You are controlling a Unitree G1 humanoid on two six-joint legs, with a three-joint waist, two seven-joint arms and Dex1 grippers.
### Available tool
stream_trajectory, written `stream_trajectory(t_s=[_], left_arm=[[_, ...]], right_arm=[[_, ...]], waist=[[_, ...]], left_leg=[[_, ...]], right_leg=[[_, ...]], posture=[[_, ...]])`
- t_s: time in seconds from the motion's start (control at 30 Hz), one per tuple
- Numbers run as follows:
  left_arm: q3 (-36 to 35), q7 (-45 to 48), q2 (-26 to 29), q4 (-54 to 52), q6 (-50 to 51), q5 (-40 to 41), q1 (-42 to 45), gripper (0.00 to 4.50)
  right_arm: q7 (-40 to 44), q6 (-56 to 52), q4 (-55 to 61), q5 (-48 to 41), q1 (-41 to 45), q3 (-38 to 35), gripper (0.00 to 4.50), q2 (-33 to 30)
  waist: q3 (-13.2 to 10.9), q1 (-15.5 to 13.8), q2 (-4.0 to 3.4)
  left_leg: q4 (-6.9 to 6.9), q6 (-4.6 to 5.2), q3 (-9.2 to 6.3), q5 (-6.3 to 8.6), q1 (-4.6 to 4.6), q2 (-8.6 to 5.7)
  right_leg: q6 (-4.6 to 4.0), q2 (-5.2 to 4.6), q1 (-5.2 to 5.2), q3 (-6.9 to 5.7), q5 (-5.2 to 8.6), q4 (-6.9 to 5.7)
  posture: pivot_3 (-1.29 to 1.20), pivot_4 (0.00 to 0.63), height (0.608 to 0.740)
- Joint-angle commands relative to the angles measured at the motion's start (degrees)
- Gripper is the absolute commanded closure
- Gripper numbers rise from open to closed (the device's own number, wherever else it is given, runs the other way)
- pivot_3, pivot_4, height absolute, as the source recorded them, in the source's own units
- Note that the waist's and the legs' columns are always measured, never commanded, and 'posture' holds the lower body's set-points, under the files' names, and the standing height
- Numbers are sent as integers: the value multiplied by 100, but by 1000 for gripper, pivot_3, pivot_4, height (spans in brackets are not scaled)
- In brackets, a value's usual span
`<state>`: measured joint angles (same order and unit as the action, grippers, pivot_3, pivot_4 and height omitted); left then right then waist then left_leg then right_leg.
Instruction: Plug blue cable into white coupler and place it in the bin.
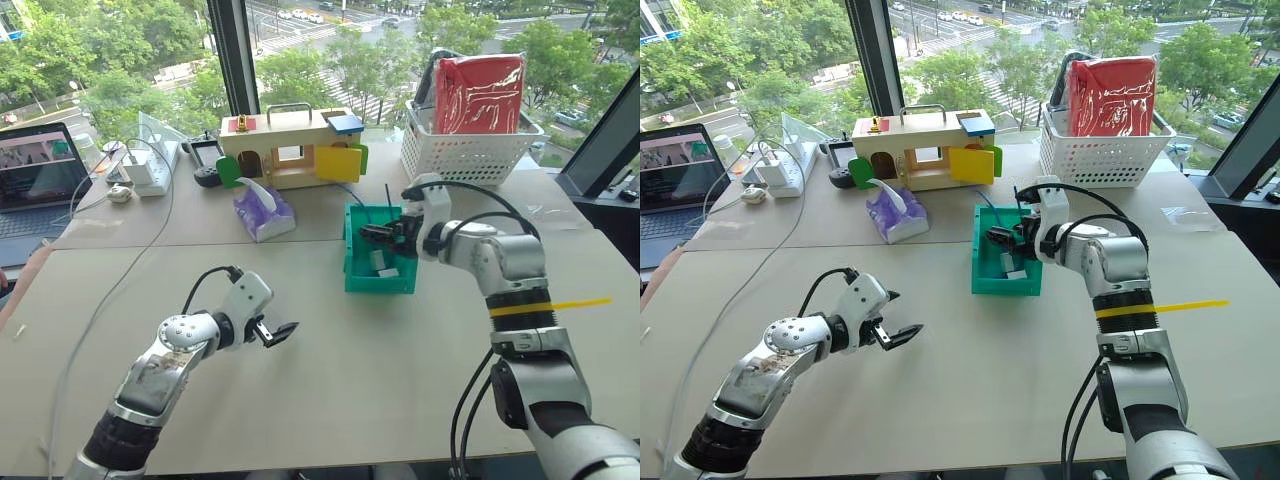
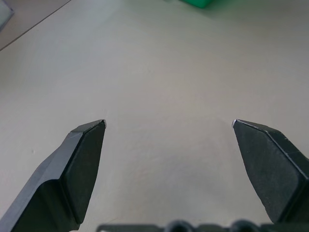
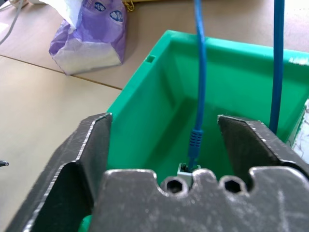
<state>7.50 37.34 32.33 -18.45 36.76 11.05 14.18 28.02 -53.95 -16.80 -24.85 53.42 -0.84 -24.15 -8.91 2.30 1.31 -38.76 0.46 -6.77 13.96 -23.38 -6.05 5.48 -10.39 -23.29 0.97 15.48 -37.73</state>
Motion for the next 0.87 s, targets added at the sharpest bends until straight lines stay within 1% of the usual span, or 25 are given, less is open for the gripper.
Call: stream_trajectory(t_s=[0.03,0.1,0.17,0.27,0.3,0.33,0.4,0.43,0.53,0.63,0.73,0.87], left_arm=[[-306,-65,-56,-88,52,169,124,0],[-423,-48,-74,10,-67,215,198,0],[-596,-72,-123,77,-408,229,267,0],[-1065,-364,-330,230,-985,266,348,0],[-1182,-490,-377,291,-1039,244,359,0],[-1280,-585,-358,405,-1137,167,336,0],[-1403,-651,-266,573,-1290,65,226,0],[-1445,-641,-237,628,-1349,69,183,0],[-1646,-366,-273,593,-1449,441,-48,0],[-1676,-188,-212,649,-1532,537,-212,0],[-1664,17,-118,866,-1711,549,-283,0],[-1653,160,-32,1062,-1706,594,-128,0]], right_arm=[[13,-321,590,-197,314,-392,46,-220],[-8,-536,830,-309,439,-601,46,-376],[122,-621,1189,-570,458,-982,46,-607],[395,-341,1888,-736,-132,-1431,46,-1067],[397,-244,2055,-648,-402,-1457,46,-1214],[480,101,2369,-436,-924,-1468,46,-1424],[684,713,2909,-308,-1878,-1668,46,-1588],[721,902,3076,-300,-2178,-1737,46,-1613],[1135,1523,3552,-240,-3481,-1910,46,-1706],[1331,2114,3645,-74,-4376,-1937,46,-1690],[1161,2425,3432,-26,-4629,-2019,46,-1496],[1052,2582,3312,16,-4560,-1971,46,-1431]], waist=[[0,-2,0],[0,-6,-1],[0,-20,-1],[0,-73,0],[1,-94,1],[3,-115,6],[7,-147,12],[7,-150,11],[6,-133,10],[6,-130,10],[5,-121,10],[5,-135,10]], left_leg=[[0,0,0,0,-1,0],[-2,0,-1,0,-14,-1],[-8,-4,-1,-3,-36,-2],[-6,-6,-1,-3,-46,-2],[-5,-6,-1,-2,-46,-1],[-6,-5,-2,-1,-45,-1],[-6,-3,0,1,-43,0],[-5,-2,3,2,-42,-2],[-6,0,35,3,-44,-2],[-11,1,45,3,-43,1],[-14,10,55,8,-30,3],[-9,29,60,19,-8,7]], right_leg=[[0,0,-1,0,0,0],[0,-1,-12,0,0,-2],[0,-3,-35,1,0,-13],[-1,-5,-47,-2,-1,-15],[-1,-5,-44,-4,-1,-12],[-1,-5,-43,-6,-1,-10],[0,-5,-35,-11,-1,1],[0,-7,-34,-9,-1,2],[0,-13,-52,15,-1,-7],[0,-13,-66,18,-1,-17],[-6,-11,-66,18,-5,-11],[-17,-5,-59,19,-11,-20]], posture=[[0,150,740],[0,150,740],[0,150,740],[0,150,740],[0,150,740],[0,150,740],[0,150,740],[0,150,740],[0,150,740],[0,150,740],[0,150,740],[0,150,740]])
